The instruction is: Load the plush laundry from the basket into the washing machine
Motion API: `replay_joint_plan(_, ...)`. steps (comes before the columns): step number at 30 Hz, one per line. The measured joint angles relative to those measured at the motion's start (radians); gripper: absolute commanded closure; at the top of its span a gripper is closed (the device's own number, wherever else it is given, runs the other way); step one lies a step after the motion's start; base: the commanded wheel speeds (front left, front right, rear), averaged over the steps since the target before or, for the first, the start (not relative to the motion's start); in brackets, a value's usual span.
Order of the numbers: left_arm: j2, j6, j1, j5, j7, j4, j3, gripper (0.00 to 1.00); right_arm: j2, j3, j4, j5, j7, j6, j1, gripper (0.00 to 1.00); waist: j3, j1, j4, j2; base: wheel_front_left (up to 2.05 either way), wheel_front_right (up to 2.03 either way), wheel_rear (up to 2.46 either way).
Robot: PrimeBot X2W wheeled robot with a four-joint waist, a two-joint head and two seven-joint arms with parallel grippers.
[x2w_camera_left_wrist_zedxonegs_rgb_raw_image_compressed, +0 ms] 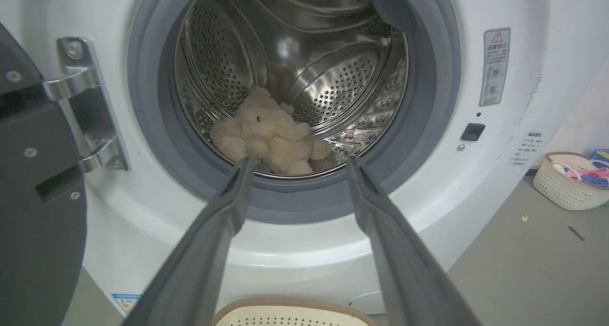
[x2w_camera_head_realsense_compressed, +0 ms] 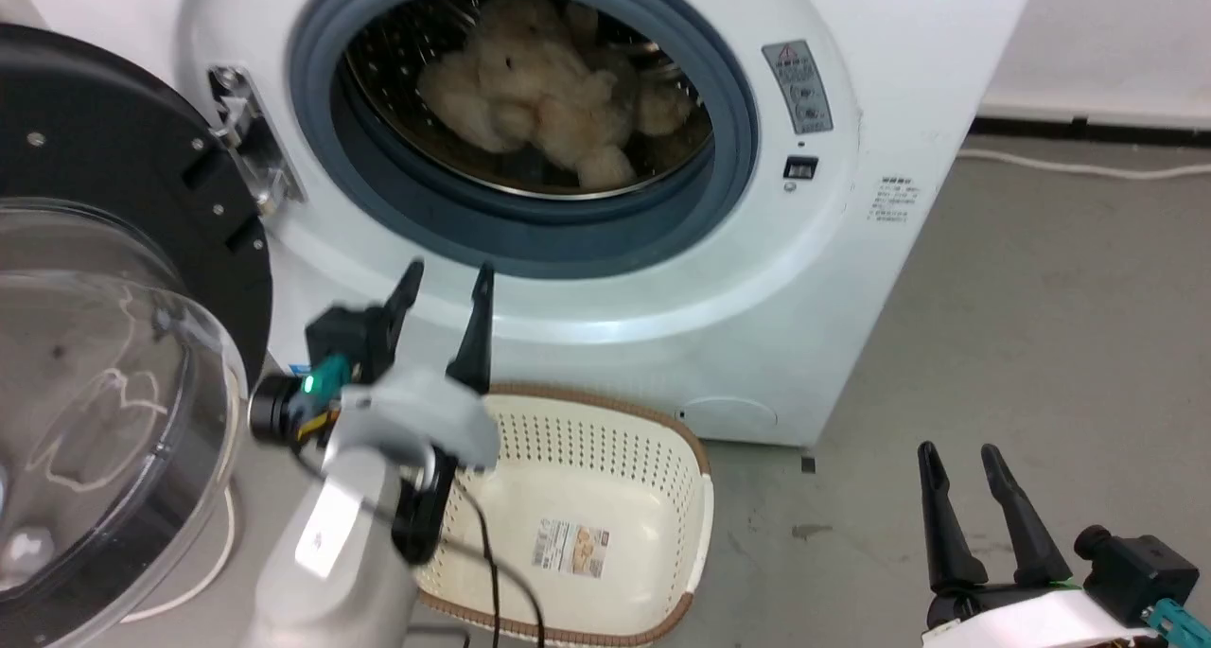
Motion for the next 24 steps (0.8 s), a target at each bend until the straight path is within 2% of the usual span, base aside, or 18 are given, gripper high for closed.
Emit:
replay_joint_plan(5,0.024,0.015,0.129,0.002,0.000,-0.124,0.000,0.00,0.000,-0.003,0.010,-0.022,0.000,0.000,0.010,0.00,-0.037,0.0001,0.006,0.0000,0.00,0.00,0.00)
replay_joint_plan(13,0.051,0.070,0.313,-0.006,0.000,-0.292,0.038,0.00,0.000,-0.005,0.018,-0.066,0.000,0.000,0.045,0.00,-0.086,0.0001,0.013,0.0000,0.00,0.00,0.00)
replay_joint_plan(24,0.092,0.094,0.488,-0.034,0.047,-0.439,0.057,0.00,0.000,-0.012,0.019,-0.123,0.002,0.000,0.083,0.00,-0.124,0.0001,0.027,0.0000,0.00,0.00,0.00)
